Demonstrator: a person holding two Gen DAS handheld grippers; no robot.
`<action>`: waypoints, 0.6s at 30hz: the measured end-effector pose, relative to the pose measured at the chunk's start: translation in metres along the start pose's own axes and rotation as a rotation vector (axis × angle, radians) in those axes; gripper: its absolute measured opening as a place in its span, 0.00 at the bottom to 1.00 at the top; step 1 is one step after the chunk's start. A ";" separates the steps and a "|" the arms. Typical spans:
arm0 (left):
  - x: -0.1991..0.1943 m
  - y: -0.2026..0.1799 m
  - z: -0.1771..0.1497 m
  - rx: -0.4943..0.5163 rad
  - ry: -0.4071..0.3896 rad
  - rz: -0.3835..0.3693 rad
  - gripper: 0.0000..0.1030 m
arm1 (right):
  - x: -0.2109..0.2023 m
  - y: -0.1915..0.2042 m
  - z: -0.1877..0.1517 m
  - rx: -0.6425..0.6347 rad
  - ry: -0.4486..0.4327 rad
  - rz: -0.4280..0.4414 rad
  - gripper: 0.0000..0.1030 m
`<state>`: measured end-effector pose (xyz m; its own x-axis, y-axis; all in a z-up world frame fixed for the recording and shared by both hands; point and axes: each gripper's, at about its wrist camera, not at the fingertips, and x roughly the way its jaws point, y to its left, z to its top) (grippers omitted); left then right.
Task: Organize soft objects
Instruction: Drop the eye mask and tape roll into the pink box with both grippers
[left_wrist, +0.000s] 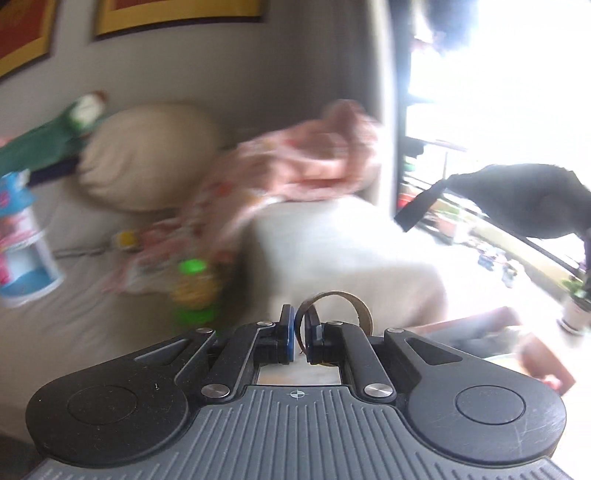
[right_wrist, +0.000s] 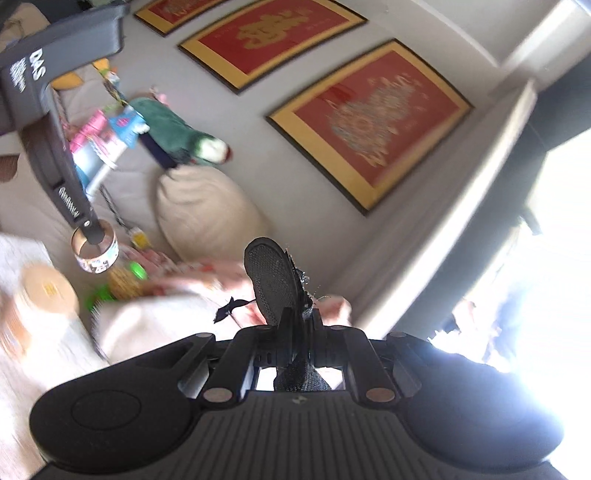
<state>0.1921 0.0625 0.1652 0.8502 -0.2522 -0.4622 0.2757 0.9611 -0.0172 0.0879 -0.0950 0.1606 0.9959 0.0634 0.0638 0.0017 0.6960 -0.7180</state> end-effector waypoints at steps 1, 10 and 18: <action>0.004 -0.016 0.003 0.012 0.003 -0.031 0.08 | -0.003 -0.008 -0.011 0.003 0.012 -0.015 0.07; 0.059 -0.125 -0.015 0.014 0.143 -0.319 0.08 | -0.033 -0.045 -0.112 -0.010 0.128 -0.070 0.07; 0.088 -0.137 -0.048 0.007 0.228 -0.313 0.14 | -0.034 0.008 -0.154 -0.061 0.240 0.161 0.08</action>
<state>0.2076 -0.0864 0.0844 0.6032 -0.5010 -0.6206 0.5095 0.8407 -0.1834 0.0676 -0.2014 0.0457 0.9766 -0.0059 -0.2149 -0.1603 0.6458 -0.7465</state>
